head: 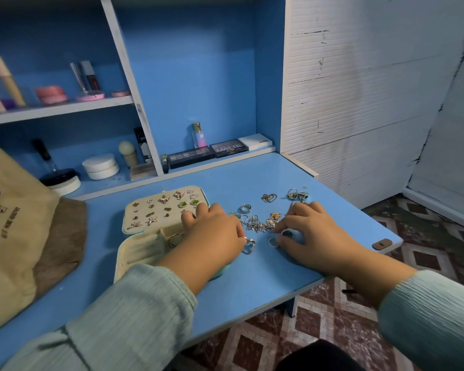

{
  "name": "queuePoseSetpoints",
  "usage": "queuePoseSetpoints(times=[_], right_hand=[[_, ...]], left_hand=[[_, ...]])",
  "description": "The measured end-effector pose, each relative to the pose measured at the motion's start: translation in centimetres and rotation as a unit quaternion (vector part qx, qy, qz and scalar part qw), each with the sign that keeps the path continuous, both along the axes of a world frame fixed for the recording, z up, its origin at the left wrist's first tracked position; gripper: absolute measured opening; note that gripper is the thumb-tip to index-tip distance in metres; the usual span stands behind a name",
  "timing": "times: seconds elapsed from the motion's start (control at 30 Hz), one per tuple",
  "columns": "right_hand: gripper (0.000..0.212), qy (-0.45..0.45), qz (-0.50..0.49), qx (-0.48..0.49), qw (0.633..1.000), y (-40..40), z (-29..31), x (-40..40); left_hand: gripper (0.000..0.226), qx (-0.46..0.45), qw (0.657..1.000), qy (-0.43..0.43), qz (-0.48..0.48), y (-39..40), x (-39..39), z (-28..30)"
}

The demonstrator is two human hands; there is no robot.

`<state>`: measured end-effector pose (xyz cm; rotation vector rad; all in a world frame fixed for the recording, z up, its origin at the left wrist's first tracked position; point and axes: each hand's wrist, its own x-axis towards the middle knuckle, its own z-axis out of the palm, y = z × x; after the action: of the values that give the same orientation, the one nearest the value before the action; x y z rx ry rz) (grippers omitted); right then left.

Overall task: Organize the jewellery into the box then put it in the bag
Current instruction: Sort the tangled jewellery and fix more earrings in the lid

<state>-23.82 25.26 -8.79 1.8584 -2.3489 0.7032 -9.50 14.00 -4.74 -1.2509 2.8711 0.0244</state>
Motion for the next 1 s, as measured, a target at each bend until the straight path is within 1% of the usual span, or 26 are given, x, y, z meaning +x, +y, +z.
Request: queuePoseSetpoints(times=[0.1, 0.2, 0.23, 0.3, 0.43, 0.5, 0.57, 0.6, 0.67, 0.77, 0.87, 1.0], right_hand=[[0.03, 0.007, -0.019, -0.006, 1.0, -1.0, -0.4, -0.5], [0.038, 0.02, -0.001, -0.01, 1.0, -1.9, -0.8, -0.4], [0.04, 0.036, 0.006, -0.015, 0.999, -2.1, -1.0, -0.4], [0.04, 0.055, 0.016, -0.032, 0.998, -2.3, -1.5, -0.3], [0.037, 0.014, 0.014, -0.071, 0.997, -2.2, -1.5, -0.6], [0.035, -0.02, -0.008, -0.102, 0.995, -2.0, -1.4, -0.9], [0.031, -0.028, -0.044, -0.119, 0.991, -1.9, -1.1, -1.2], [0.029, -0.025, -0.065, -0.112, 0.991, -1.8, -0.9, -1.4], [0.025, -0.009, -0.088, -0.059, 0.994, -1.7, -0.4, -2.0], [0.023, 0.018, -0.089, 0.043, 0.995, -1.4, 0.8, -3.2], [0.025, 0.021, -0.09, 0.123, 0.988, -1.3, 2.3, -3.7], [0.026, 0.012, -0.068, 0.161, 0.985, -1.2, 3.2, -4.1]], left_hand=[[0.016, 0.026, 1.0, 0.01, 0.008, -0.5, 0.1, 0.3], [0.027, 0.022, 1.0, 0.016, 0.002, -0.8, 0.0, -0.1], [0.03, 0.019, 1.0, 0.018, -0.001, -0.8, 0.0, -0.2], [0.034, 0.016, 1.0, 0.025, -0.006, -0.8, -0.2, -0.5], [0.032, 0.015, 0.999, 0.031, -0.001, -1.6, -0.7, -0.4], [0.029, 0.001, 1.0, 0.026, -0.003, -2.1, -1.1, -0.3], [0.027, -0.012, 1.0, 0.021, -0.015, -2.4, -1.5, -0.4], [0.027, -0.014, 0.999, 0.021, -0.023, -2.4, -1.7, -0.4], [0.027, -0.013, 0.998, 0.022, -0.049, -2.3, -2.1, -0.4], [0.027, -0.011, 0.995, 0.009, -0.103, -2.3, -2.8, 0.0], [0.026, -0.004, 0.989, -0.003, -0.147, -2.5, -3.5, 0.3], [0.021, 0.006, 0.986, 0.005, -0.165, -2.7, -4.0, 0.1]])
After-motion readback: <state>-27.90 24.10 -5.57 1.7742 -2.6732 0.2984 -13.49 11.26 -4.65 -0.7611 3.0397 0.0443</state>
